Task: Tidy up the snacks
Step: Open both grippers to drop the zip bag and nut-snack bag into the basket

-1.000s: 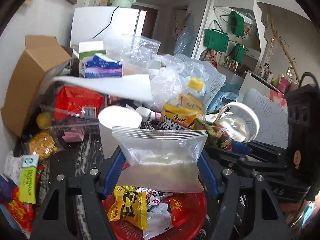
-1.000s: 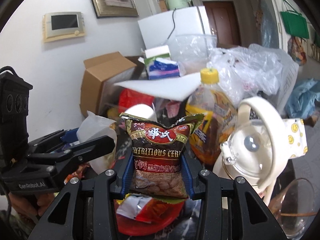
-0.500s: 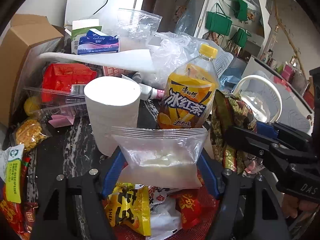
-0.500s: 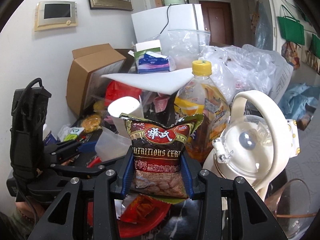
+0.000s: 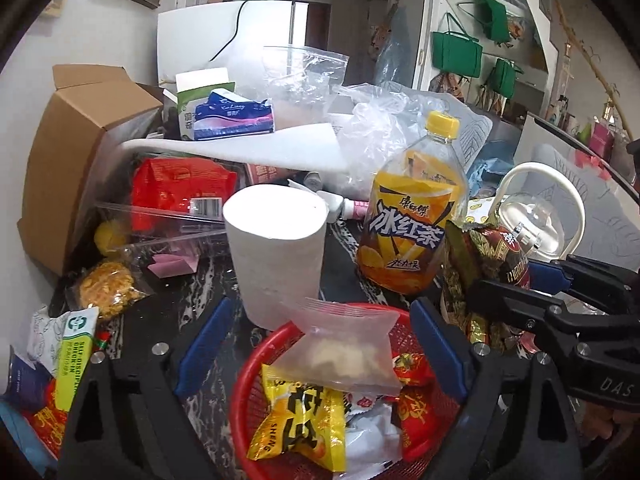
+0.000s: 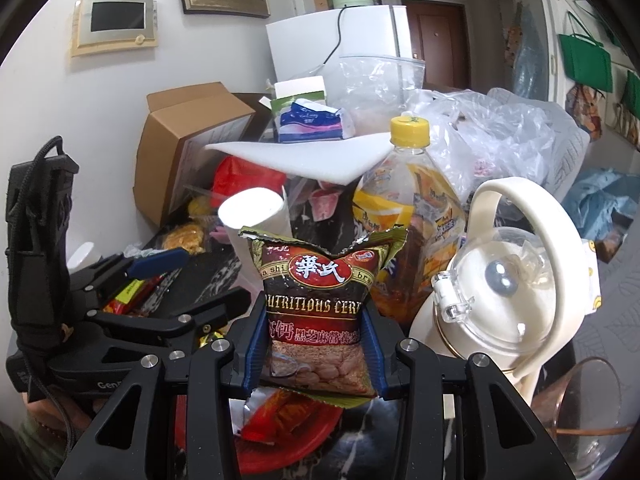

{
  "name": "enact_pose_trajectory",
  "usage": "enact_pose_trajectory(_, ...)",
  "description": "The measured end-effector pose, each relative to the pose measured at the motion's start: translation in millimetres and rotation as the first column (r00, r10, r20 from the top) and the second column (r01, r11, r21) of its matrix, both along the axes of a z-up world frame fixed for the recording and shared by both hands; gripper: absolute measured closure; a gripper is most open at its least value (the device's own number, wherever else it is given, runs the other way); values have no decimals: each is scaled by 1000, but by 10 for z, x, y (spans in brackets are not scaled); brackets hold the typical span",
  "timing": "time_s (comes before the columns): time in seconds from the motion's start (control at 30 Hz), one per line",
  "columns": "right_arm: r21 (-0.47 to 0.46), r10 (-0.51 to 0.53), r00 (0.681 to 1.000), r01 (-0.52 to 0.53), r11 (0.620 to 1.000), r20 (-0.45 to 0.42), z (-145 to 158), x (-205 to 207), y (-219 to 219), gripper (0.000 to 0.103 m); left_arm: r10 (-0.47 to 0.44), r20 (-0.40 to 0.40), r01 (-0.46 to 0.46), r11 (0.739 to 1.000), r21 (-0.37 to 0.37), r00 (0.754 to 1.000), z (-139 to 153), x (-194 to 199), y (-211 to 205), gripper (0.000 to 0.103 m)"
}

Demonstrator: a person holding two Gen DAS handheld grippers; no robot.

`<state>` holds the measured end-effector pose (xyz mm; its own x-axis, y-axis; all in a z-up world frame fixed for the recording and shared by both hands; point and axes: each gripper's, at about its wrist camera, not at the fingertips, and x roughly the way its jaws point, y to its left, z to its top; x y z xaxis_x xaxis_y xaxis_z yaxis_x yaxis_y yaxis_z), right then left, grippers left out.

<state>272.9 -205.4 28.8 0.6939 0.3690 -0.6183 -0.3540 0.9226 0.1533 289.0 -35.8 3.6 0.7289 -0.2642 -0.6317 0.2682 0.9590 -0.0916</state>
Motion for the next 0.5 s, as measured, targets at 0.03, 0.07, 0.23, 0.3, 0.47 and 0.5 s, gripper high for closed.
enact_pose_trajectory(0.03, 2, 4, 1000, -4, 1000, -5, -8, 4, 7, 62, 3, -6, -3, 1000, 0, 1000, 4, -6, 15, 13)
enact_pose_trajectory(0.07, 3, 8, 1000, -8, 1000, -9, -15, 1, 16, 62, 7, -11, -7, 1000, 0, 1000, 1, -13, 31, 13)
enact_pose_trajectory(0.23, 3, 46, 998, -46, 999, -36, -76, -28, 112, 62, 36, -47, -36, 999, -4, 998, -31, -74, 159, 13)
enact_pose_trajectory(0.3, 1, 63, 997, -63, 998, -48, -116, -62, 159, 62, 51, -52, -51, 999, -7, 997, -25, -113, 217, 13)
enact_pose_trajectory(0.47, 7, 93, 992, -93, 996, -86, -230, -162, 255, 62, 81, -57, -80, 997, 15, 995, -24, -242, 314, 13)
enact_pose_trajectory(0.5, 7, 98, 991, -98, 995, -94, -256, -186, 273, 62, 84, -59, -83, 996, 18, 995, -26, -258, 324, 13)
